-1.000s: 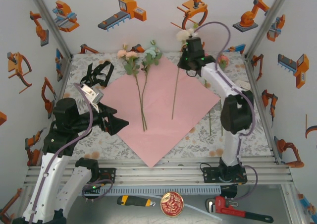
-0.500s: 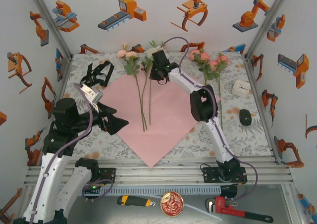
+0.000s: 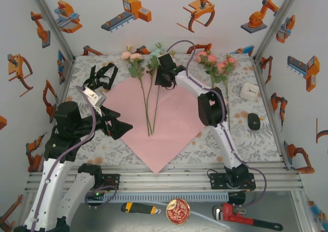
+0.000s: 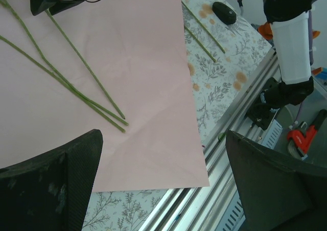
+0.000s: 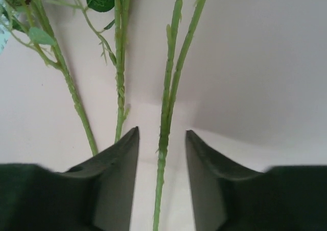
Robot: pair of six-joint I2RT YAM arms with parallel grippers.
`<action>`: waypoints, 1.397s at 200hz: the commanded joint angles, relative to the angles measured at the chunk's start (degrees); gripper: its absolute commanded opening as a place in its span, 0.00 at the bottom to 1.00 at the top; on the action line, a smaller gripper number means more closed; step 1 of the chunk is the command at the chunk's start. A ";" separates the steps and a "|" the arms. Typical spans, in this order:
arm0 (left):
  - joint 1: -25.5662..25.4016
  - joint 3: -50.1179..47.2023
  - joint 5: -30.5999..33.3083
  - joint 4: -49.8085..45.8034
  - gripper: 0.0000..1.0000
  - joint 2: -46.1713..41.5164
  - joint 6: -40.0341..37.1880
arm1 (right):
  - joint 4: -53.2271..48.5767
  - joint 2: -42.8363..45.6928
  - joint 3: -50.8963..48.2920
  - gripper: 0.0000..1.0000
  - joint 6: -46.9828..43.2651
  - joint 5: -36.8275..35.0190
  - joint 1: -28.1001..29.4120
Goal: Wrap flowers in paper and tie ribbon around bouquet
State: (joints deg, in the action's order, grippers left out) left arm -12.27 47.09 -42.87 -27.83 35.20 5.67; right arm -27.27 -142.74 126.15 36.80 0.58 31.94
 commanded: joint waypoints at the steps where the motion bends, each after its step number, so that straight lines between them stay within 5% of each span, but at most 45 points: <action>1: 0.32 -0.51 -0.38 0.59 0.97 -0.23 0.04 | -1.46 9.70 -1.41 0.48 -5.27 -3.77 -1.45; 87: 0.32 -0.60 -2.04 1.27 0.97 -0.24 0.22 | 7.48 39.05 -30.88 0.52 -16.39 -10.46 -14.33; 121: 0.41 -0.70 -4.73 1.77 0.97 -0.46 -0.59 | 11.28 44.00 -40.19 0.52 -22.98 -14.00 -20.93; 199: 0.43 -1.91 -10.04 4.10 0.97 -1.32 -1.12 | 6.31 33.47 -40.75 0.57 -22.82 -6.93 -33.07; 279: 0.58 -1.91 -8.20 3.73 0.97 -1.19 -0.75 | -5.21 17.78 -26.73 0.54 -24.92 -6.38 -35.17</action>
State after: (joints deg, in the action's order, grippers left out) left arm -12.23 45.60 -50.85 -25.26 34.35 5.50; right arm -27.22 -122.69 94.43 13.65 -6.44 -2.87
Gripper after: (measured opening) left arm 0.972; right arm 0.556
